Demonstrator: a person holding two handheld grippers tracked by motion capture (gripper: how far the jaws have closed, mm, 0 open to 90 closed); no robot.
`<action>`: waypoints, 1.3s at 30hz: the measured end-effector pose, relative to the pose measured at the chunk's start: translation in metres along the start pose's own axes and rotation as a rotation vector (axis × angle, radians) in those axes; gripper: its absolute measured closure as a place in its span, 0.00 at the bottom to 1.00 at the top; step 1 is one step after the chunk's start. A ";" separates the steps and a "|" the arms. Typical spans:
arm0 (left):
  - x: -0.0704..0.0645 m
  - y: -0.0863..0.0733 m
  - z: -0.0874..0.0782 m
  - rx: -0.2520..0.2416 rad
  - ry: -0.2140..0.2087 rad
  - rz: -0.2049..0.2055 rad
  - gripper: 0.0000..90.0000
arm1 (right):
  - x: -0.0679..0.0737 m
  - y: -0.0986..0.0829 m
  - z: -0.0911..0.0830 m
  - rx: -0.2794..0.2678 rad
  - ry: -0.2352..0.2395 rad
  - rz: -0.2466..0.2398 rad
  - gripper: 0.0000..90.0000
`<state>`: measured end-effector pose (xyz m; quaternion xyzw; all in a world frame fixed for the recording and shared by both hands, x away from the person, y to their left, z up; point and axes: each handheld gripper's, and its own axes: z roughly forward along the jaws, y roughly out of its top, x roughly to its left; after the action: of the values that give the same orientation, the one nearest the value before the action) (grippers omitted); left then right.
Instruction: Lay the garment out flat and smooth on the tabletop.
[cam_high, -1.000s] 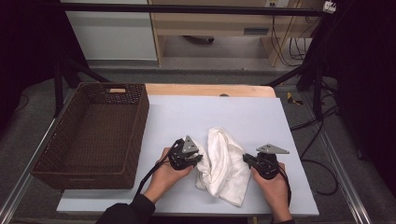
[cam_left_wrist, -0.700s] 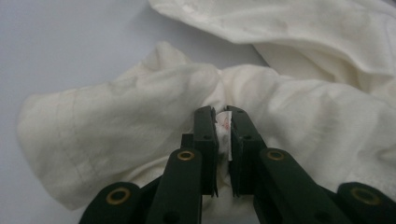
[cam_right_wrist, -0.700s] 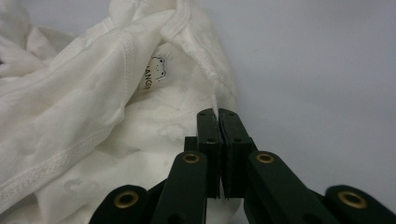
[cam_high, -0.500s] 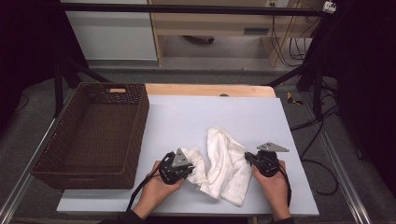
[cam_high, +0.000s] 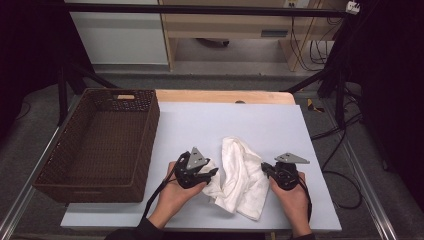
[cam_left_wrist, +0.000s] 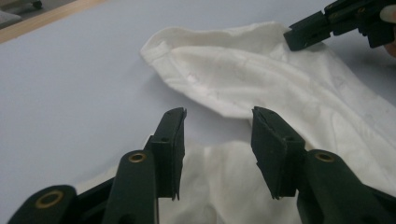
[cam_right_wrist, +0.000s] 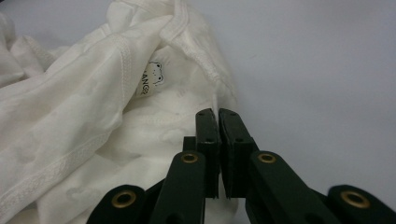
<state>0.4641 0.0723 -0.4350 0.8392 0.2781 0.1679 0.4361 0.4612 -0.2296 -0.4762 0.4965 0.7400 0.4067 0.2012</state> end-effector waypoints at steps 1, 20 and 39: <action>-0.001 0.003 0.004 0.002 0.003 0.002 0.59 | 0.000 0.000 0.000 -0.001 0.001 0.000 0.96; 0.010 0.009 0.076 0.170 0.039 -0.037 0.40 | 0.003 -0.001 0.000 0.006 0.010 -0.017 0.95; -0.001 0.007 0.081 0.207 -0.058 0.045 0.74 | 0.004 -0.001 0.001 0.009 0.012 -0.023 0.94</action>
<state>0.5078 0.0165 -0.4748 0.8903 0.2622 0.1235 0.3513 0.4600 -0.2258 -0.4769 0.4866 0.7487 0.4038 0.1991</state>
